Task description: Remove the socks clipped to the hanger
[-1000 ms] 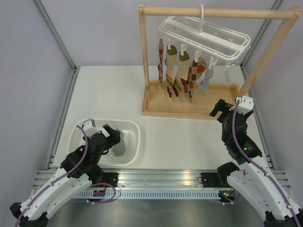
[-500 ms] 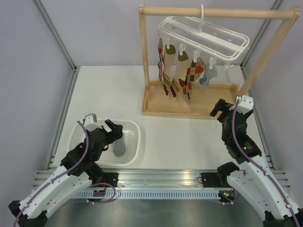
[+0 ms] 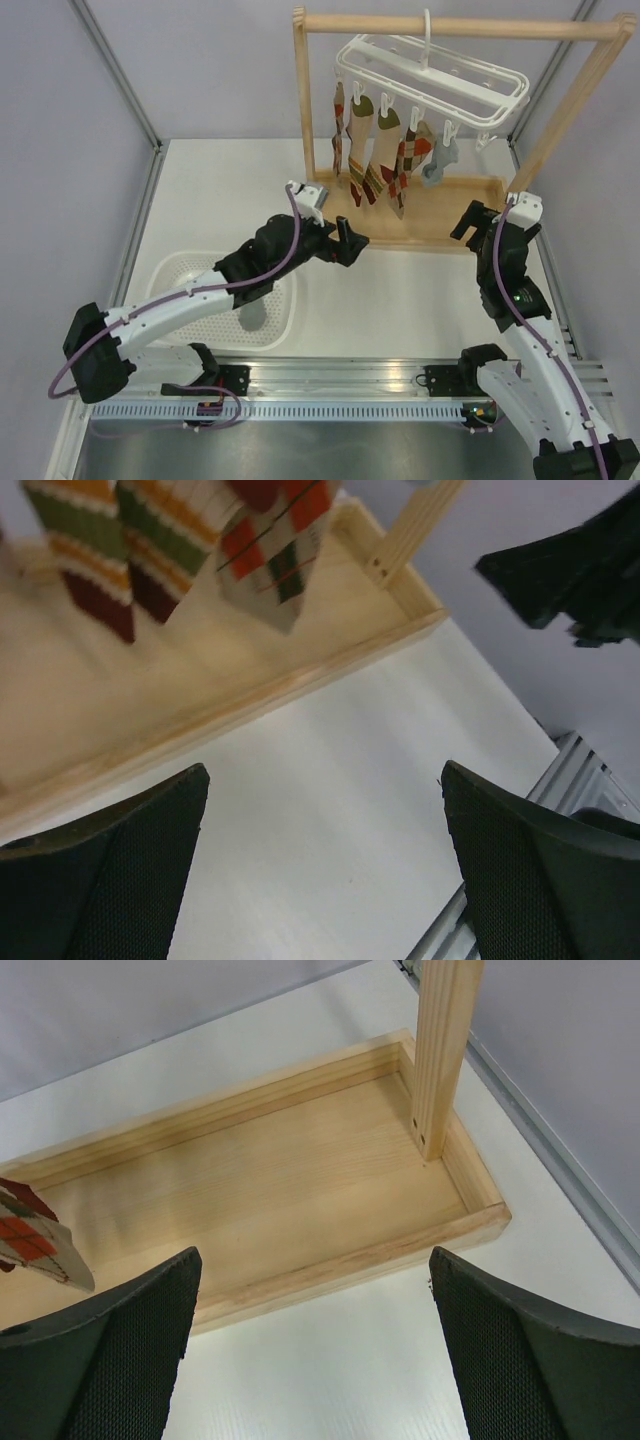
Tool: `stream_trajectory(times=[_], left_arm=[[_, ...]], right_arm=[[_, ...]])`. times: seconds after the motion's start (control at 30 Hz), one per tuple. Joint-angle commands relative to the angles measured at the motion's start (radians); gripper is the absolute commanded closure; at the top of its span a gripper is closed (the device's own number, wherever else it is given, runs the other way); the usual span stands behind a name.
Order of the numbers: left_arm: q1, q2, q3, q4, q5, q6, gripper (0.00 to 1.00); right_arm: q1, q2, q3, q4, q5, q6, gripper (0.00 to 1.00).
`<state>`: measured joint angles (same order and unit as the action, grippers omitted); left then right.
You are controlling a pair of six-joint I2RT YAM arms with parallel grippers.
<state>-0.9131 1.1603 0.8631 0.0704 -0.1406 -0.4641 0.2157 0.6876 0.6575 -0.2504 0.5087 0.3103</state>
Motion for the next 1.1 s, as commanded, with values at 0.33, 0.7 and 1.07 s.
stream_trajectory(times=[0.33, 0.7, 1.07], left_arm=[[-0.144, 0.453, 0.551, 0.264, 0.104, 0.323, 0.0], [-0.147, 0.68, 0.763, 0.264, 0.055, 0.363, 0.01], [-0.148, 0.809, 0.837, 0.335, -0.114, 0.401, 0.02]], right_arm=[[-0.208, 0.105, 0.077, 0.066, -0.306, 0.027, 0.02], [-0.392, 0.118, 0.06, 0.105, -0.492, 0.035, 0.02], [-0.527, 0.144, 0.027, 0.175, -0.67, 0.075, 0.02]])
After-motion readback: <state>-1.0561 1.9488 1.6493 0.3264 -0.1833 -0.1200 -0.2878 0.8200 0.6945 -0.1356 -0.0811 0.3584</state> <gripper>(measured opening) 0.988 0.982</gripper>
